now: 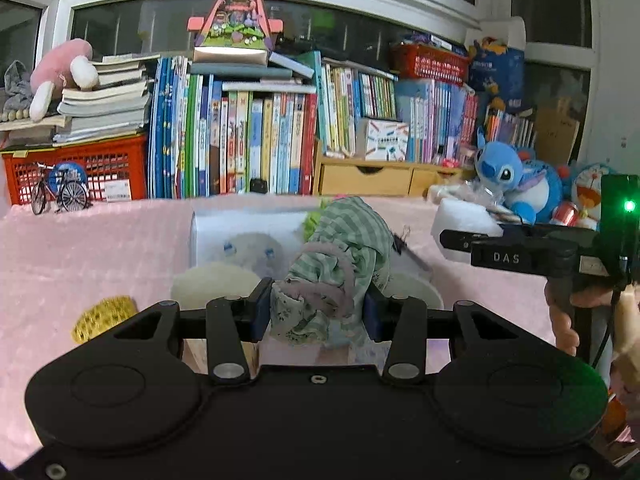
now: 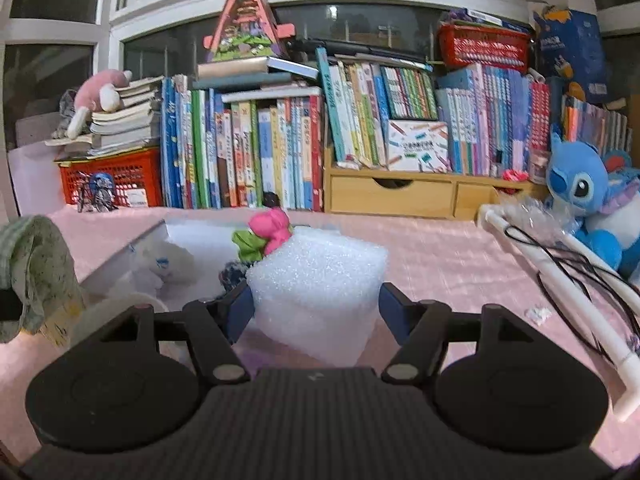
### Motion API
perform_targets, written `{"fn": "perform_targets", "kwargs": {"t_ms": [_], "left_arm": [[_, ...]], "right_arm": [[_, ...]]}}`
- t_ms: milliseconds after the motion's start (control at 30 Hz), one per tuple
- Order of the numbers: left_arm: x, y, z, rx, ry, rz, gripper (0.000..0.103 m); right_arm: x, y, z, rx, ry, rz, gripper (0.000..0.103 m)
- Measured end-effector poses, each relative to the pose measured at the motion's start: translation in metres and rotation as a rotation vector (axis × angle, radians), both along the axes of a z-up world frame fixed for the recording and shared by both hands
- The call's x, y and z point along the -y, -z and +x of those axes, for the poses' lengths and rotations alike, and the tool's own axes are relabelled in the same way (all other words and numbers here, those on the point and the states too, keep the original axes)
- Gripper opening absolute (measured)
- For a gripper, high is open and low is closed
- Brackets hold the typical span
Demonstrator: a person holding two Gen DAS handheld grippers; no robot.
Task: Organize soft objects
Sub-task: 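Carry the scrunchie with the left tool while the right carries the foam sheet to the tray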
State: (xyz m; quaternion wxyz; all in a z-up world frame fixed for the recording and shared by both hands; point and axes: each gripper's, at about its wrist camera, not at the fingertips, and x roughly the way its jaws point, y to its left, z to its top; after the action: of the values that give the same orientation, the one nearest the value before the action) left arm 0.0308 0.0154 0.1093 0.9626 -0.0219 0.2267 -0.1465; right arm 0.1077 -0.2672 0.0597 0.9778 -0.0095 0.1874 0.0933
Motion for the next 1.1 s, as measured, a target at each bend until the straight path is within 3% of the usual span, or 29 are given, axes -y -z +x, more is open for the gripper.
{"fn": "perform_targets", "kwargs": {"t_ms": [233, 400, 767, 1100], "left_arm": [[-0.009, -0.033, 0.035, -0.005, 0.005, -0.008, 0.042], [-0.008, -0.044, 0.079, -0.085, 0.028, 0.002, 0.042], [-0.023, -0.032, 0.176, -0.302, -0.029, -0.013, 0.042], [-0.018, -0.007, 0.262, -0.432, -0.094, 0.031, 0.043]], "right_arm": [[-0.008, -0.02, 0.025, -0.033, -0.061, 0.019, 0.07], [-0.008, -0.027, 0.054, -0.099, -0.082, 0.054, 0.07], [-0.007, -0.007, 0.101, -0.277, -0.105, 0.078, 0.07], [-0.019, 0.01, 0.119, -0.354, -0.145, 0.048, 0.07]]}}
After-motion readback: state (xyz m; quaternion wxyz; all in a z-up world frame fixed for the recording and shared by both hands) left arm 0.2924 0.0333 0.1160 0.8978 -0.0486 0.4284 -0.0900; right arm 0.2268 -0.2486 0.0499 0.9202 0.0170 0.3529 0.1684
